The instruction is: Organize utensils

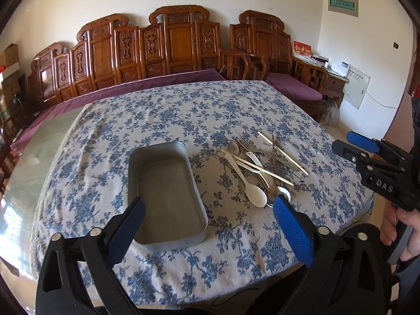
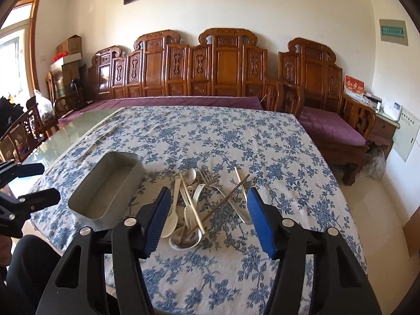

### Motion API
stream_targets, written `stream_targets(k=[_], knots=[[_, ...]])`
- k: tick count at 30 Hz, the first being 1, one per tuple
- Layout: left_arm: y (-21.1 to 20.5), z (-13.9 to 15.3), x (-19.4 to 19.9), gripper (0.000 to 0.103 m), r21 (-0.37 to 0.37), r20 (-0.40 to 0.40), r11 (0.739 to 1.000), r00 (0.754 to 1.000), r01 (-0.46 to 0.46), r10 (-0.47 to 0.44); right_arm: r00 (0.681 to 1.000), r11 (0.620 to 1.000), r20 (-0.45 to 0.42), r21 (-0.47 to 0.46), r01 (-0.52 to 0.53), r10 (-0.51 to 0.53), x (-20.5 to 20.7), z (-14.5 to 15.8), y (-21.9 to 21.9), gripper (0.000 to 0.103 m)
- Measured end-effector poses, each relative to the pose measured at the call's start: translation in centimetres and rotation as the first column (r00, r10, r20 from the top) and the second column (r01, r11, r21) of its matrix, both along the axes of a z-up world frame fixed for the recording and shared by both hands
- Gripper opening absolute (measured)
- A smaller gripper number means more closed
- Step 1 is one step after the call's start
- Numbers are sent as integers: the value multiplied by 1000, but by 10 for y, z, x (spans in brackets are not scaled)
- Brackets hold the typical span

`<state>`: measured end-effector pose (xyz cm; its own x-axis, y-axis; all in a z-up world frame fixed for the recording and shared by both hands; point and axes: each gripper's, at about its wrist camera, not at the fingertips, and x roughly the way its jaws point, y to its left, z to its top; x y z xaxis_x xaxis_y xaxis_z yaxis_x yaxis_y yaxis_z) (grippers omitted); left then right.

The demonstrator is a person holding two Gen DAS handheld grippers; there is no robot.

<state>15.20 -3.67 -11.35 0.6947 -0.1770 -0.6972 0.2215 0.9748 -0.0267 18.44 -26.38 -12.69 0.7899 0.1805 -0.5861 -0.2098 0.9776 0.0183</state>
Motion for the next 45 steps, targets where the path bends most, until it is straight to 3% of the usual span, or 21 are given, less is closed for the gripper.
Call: stream_targets(k=[7, 13, 21, 25, 30, 40, 45], knots=[[-13, -17, 29, 79, -21, -34, 1000, 999, 16, -17, 994, 998, -93, 40, -49, 52, 59, -29, -6, 41], [-16, -30, 44, 75, -24, -59, 1000, 998, 13, -14, 970, 992, -211, 66, -110, 121, 102, -75, 10, 34], [-25, -54, 49, 75, -48, -103, 999, 994, 17, -22, 935, 984, -311, 94, -150, 173, 99, -115, 15, 31], [-33, -66, 50, 70, -47, -128, 999, 991, 25, -31, 924, 981, -331, 78, -175, 191, 100, -125, 16, 23], [-36, -72, 49, 70, -50, -144, 999, 989, 23, -30, 916, 974, -330, 94, -206, 226, 98, -125, 17, 6], [-55, -89, 67, 70, -37, -194, 999, 980, 34, -40, 942, 966, -255, 194, -172, 219, 93, -100, -3, 6], [-75, -100, 80, 62, -24, -217, 998, 975, 51, -55, 950, 971, -247, 190, -143, 188, 95, -98, -14, 6]])
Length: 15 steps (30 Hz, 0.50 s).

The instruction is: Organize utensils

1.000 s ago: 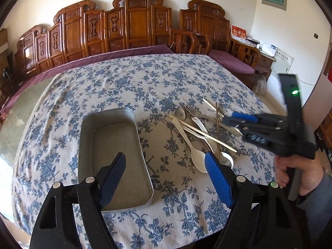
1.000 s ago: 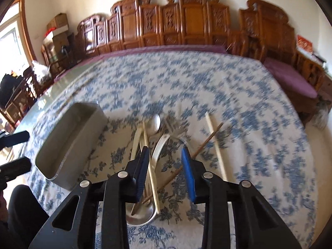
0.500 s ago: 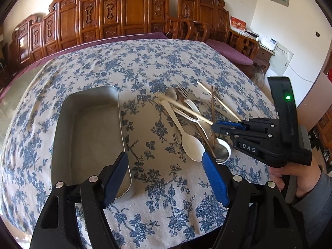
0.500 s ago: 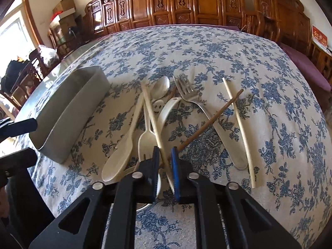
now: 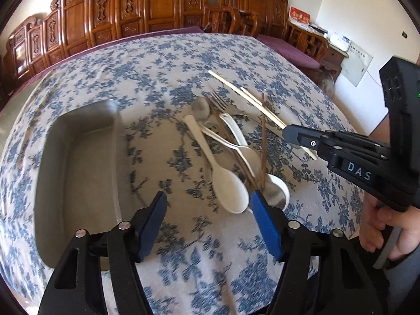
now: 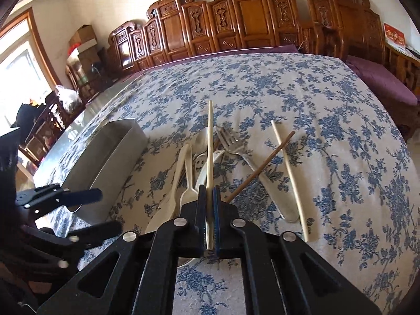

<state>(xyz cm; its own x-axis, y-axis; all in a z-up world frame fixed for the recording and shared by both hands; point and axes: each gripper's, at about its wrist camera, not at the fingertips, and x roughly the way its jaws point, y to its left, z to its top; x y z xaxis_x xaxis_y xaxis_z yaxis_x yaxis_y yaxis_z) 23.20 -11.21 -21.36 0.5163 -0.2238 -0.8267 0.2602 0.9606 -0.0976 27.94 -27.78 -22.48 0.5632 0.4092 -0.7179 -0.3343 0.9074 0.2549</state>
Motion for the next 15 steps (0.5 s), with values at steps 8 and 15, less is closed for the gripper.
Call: stream_targets(k=[8, 15], knots=[[-29, -14, 10, 38, -32, -40, 999, 998, 42, -43, 1000, 1000, 5, -3, 14, -14, 3, -1, -4, 6], [-25, -33, 17, 17, -44, -104, 999, 994, 24, -29, 1000, 1000, 3, -6, 11, -11, 2, -1, -1, 6]])
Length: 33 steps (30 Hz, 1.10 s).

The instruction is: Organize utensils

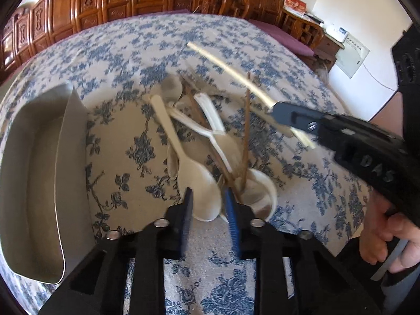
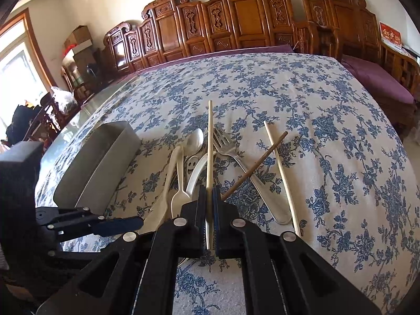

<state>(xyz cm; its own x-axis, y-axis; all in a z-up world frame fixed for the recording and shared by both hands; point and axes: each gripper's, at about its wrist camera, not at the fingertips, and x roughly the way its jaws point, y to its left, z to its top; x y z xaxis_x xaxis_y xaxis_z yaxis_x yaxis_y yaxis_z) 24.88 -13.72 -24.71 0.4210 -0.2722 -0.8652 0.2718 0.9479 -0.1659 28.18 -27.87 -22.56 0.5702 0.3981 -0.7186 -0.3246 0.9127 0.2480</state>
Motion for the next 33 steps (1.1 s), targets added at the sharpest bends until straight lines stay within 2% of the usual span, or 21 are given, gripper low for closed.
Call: stream_targets(k=[4, 7, 13, 22, 29, 33], knots=[[8, -5, 0, 6, -1, -12, 1000, 1000, -18, 18, 1000, 1000, 0, -5, -2, 2, 1, 0, 1, 6], [13, -5, -3, 4, -12, -7, 1000, 1000, -22, 22, 1000, 1000, 0, -11, -5, 5, 1, -1, 3, 6], [20, 12, -12, 3, -19, 37, 1000, 999, -12, 13, 1000, 1000, 1, -18, -14, 14, 1, -1, 7, 6], [52, 56, -30, 3, -38, 105, 999, 994, -10, 14, 999, 999, 11, -12, -41, 42, -5, 4, 22, 6], [83, 84, -37, 3, -10, 147, 1000, 989, -30, 31, 997, 997, 39, -3, -74, 74, -17, 16, 39, 6], [99, 89, -36, 3, 6, 144, 999, 989, -36, 35, 993, 995, 57, 4, -103, 103, -23, 23, 52, 6]])
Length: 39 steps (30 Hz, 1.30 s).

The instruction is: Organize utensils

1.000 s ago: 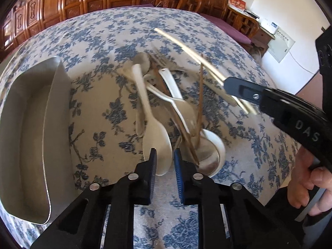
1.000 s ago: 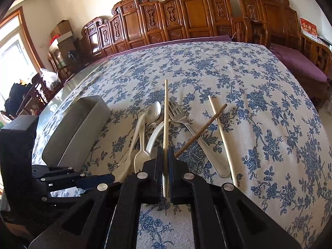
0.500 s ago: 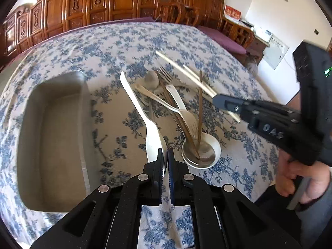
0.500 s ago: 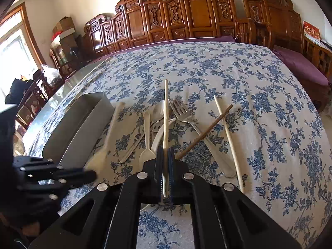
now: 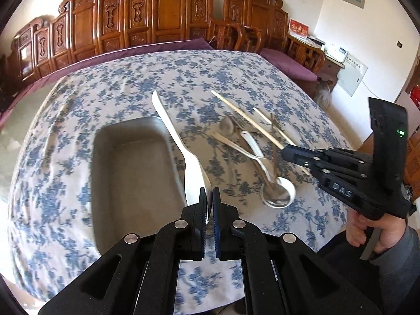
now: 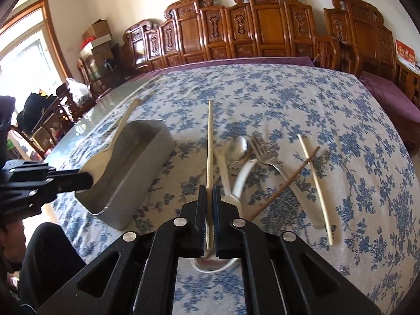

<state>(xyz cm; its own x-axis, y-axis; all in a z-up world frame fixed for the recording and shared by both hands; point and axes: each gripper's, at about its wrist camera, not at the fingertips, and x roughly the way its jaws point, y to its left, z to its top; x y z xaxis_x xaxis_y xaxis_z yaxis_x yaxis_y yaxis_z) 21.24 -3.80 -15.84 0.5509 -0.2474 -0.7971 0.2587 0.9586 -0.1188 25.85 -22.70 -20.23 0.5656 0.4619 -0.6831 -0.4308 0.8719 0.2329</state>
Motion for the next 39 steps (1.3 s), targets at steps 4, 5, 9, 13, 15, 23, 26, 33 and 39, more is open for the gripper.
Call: stream_targets(k=[4, 5, 9, 13, 15, 23, 26, 33, 39], knots=[[17, -9, 8, 3, 19, -38, 1000, 999, 6, -6, 999, 999, 13, -3, -32, 32, -6, 4, 14, 6], [22, -14, 11, 3, 27, -53, 1000, 999, 5, -4, 999, 999, 14, -5, -37, 37, -6, 4, 17, 6], [37, -33, 20, 3, 12, -110, 1000, 994, -15, 17, 998, 998, 6, -12, -56, 56, -9, 2, 26, 6], [49, -51, 27, 3, 9, -151, 999, 987, -48, 49, 998, 998, -2, -17, -61, 61, -11, 0, 30, 6], [55, -56, 28, 3, 4, -161, 998, 984, -70, 69, 998, 998, -6, -23, -61, 61, -12, -1, 32, 6], [72, -48, 20, 5, 17, -87, 993, 989, -115, 116, 998, 998, -23, -34, -60, 59, -12, -1, 41, 6], [85, -39, 15, 9, -6, -45, 988, 987, -157, 156, 997, 997, -26, -30, -71, 70, -12, 4, 52, 6], [106, -24, 6, 10, -1, 30, 978, 977, -210, 210, 992, 995, -74, 20, -97, 99, -8, 8, 91, 6], [124, -19, 0, 10, -9, 63, 973, 971, -232, 232, 985, 992, -119, -3, -125, 123, -3, 2, 134, 6]])
